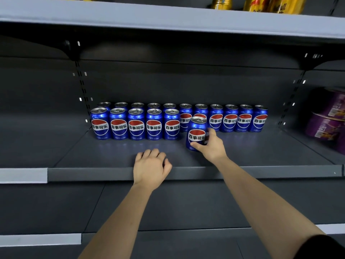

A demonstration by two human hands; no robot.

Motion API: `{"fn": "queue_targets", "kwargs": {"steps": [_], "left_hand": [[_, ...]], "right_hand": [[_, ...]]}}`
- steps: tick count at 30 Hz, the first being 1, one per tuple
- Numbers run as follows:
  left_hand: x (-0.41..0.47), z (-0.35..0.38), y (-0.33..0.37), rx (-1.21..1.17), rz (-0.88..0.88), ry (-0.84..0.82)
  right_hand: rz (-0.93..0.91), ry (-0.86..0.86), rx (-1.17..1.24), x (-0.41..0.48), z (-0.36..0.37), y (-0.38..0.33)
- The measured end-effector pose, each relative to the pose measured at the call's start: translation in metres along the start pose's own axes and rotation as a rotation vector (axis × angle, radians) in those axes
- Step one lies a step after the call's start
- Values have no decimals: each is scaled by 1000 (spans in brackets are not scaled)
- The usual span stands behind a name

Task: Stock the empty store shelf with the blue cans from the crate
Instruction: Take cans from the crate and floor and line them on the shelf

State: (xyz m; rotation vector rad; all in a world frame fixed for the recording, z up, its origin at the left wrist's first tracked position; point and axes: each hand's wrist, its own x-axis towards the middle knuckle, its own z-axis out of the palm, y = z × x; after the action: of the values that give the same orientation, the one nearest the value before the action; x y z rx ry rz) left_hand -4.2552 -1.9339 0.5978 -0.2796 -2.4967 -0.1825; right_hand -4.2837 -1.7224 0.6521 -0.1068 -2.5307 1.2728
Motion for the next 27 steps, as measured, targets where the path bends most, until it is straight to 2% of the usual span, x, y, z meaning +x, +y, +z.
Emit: {"fn": "queue_targets", "kwargs": {"steps": [14,27], "left_hand": [[-1,5,0,27,11,42],[0,6,-1,14,3,26]], "right_hand": [[67,-2,-37,35,23,0],[62,-4,-202,57,37,6]]}}
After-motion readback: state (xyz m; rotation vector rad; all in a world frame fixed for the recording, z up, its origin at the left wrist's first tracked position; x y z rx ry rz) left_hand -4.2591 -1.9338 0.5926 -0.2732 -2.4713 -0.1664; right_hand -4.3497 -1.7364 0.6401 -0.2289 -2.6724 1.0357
